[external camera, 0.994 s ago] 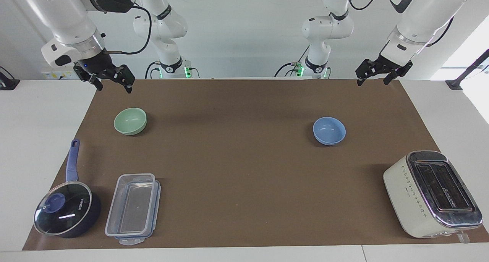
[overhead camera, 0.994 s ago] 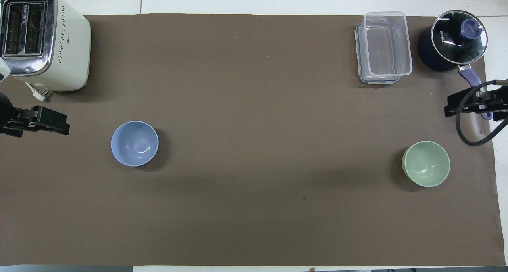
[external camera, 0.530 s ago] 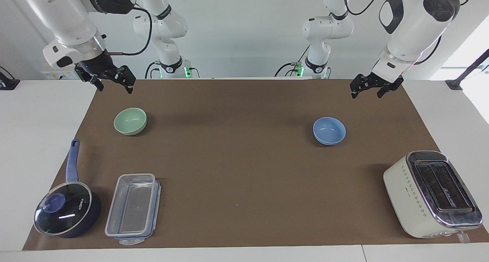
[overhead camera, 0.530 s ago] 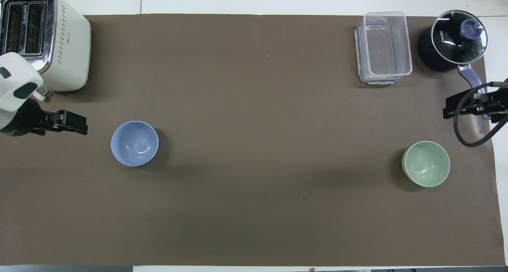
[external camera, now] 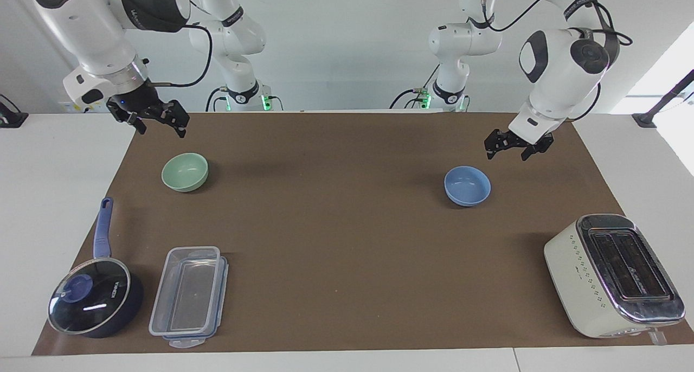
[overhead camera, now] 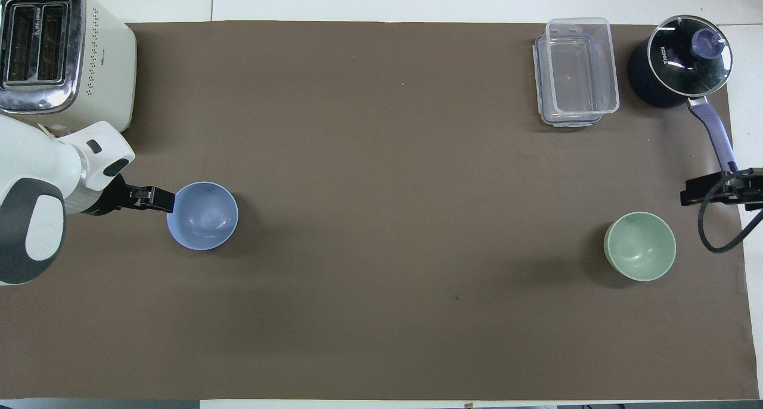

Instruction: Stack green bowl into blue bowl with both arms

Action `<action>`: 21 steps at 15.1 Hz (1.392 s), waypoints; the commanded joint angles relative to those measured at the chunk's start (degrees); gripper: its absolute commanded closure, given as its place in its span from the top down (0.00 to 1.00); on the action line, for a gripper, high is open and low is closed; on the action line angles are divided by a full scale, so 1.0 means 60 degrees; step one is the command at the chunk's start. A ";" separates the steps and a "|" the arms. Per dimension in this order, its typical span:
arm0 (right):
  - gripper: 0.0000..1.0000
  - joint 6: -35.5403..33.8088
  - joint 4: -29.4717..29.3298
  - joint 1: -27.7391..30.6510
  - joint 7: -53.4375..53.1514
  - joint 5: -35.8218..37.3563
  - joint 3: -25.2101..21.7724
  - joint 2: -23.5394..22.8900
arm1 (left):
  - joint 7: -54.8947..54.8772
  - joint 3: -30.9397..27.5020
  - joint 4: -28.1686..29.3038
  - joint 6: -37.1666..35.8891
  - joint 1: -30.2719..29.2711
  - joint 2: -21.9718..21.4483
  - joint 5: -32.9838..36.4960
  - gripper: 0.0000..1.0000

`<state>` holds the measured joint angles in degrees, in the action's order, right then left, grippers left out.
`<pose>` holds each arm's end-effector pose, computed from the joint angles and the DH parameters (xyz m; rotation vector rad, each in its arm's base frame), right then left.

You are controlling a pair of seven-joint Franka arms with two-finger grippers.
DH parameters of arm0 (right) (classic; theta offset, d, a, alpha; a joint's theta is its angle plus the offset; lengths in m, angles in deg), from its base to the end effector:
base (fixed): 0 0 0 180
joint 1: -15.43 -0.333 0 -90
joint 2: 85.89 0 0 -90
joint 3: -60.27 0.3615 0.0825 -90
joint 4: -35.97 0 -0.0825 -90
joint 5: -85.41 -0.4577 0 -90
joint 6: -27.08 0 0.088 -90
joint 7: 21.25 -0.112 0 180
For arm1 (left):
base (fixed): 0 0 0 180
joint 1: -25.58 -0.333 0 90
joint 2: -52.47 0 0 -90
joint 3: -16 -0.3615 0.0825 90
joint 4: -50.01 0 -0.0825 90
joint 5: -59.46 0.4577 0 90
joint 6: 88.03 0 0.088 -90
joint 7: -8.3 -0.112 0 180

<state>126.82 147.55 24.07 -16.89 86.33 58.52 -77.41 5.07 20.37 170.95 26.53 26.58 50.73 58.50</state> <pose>0.5642 -0.1059 0.5623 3.1325 -0.1593 -0.0936 0.5872 -0.0565 0.4268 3.1200 -0.2225 -0.1272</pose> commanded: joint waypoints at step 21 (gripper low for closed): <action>1.00 0.5789 0.4709 0.1812 0.2819 -0.0139 -0.0002 -0.0710 | -0.0282 -0.0025 0.1497 0.2149 0.0081 0.0465 0.0234 0.00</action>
<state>159.89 173.59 33.96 -1.84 86.33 58.16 -82.95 3.30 20.54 180.43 39.18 26.73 53.58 58.50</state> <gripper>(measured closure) 0.000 0.960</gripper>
